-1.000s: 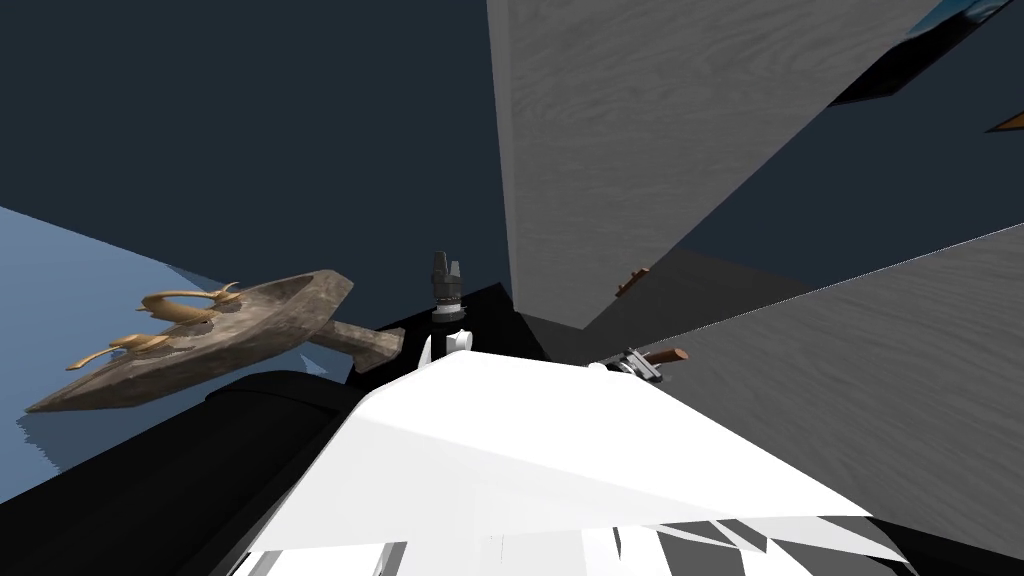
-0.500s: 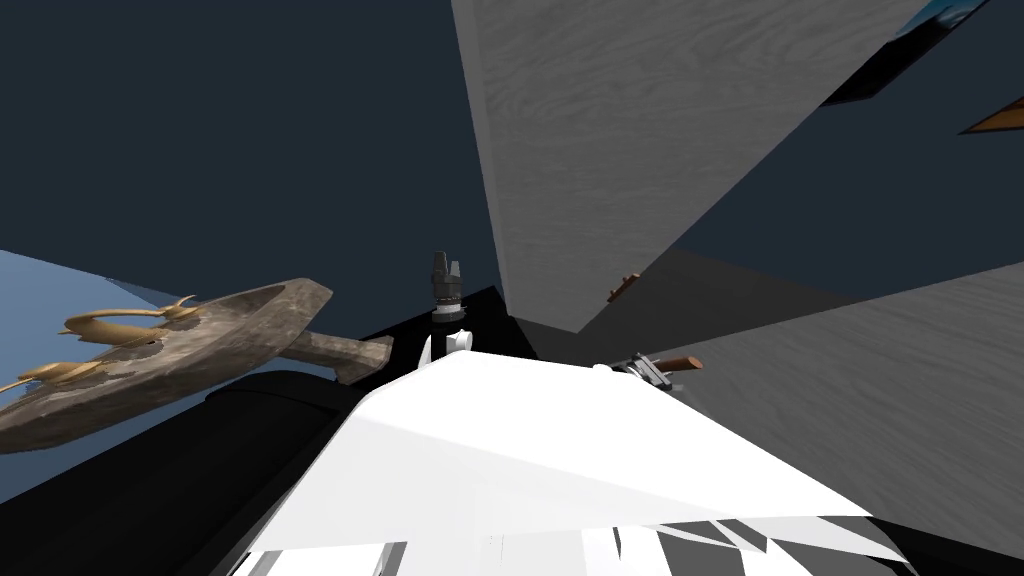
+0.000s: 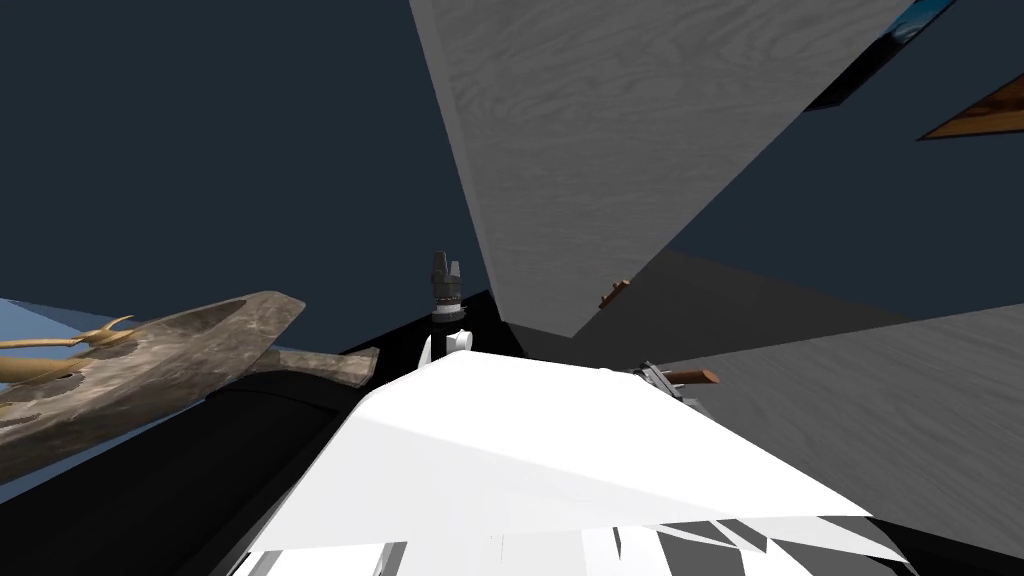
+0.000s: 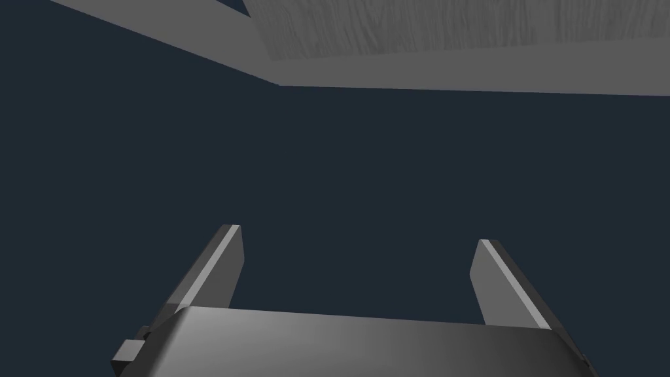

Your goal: Push the door open

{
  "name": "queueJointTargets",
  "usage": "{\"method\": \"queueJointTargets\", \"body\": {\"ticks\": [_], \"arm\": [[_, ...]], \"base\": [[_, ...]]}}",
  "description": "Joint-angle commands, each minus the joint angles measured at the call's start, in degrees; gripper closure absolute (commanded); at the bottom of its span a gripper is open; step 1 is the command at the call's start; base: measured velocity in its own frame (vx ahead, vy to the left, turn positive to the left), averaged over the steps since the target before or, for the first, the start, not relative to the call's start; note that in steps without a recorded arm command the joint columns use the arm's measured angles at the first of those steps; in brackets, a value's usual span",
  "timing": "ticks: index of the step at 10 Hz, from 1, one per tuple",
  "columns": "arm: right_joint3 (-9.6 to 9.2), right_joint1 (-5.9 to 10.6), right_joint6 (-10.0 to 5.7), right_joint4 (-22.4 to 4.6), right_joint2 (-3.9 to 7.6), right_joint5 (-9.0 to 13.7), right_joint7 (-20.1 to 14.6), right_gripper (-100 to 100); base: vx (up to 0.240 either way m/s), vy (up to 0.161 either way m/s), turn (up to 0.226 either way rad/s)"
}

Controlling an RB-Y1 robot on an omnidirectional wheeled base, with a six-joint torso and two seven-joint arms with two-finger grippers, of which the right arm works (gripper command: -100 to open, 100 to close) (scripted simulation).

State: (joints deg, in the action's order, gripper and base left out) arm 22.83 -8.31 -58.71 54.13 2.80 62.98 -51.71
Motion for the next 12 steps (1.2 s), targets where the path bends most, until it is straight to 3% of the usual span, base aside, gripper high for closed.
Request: {"method": "queueJointTargets", "body": {"ticks": [1, 4, 5, 6, 11, 12], "arm": [[1.39, 0.04, -0.73, -0.59, 0.32, 0.97, 0.1, 100], [2.75, -0.21, -0.97, -0.51, -0.44, 2.32, 0.41, 100], [2.37, -0.34, -0.37, 0.07, -0.48, 2.11, 0.63, 100], [3.79, -0.31, -1.52, -0.08, 0.3, 3.37, 1.11, 100], [7.38, 0.07, -4.5, -0.67, 1.45, 6.76, 2.44, 100], [7.38, 0.07, -4.5, -0.67, 1.45, 6.76, 2.44, 100]], "base": [[0.145, -0.106, -0.046], [0.16, -0.106, -0.057], [0.081, -0.045, -0.027], [0.028, -0.126, 0.062], [0.048, -0.207, 0.064], [0.037, -0.171, 0.02]]}}
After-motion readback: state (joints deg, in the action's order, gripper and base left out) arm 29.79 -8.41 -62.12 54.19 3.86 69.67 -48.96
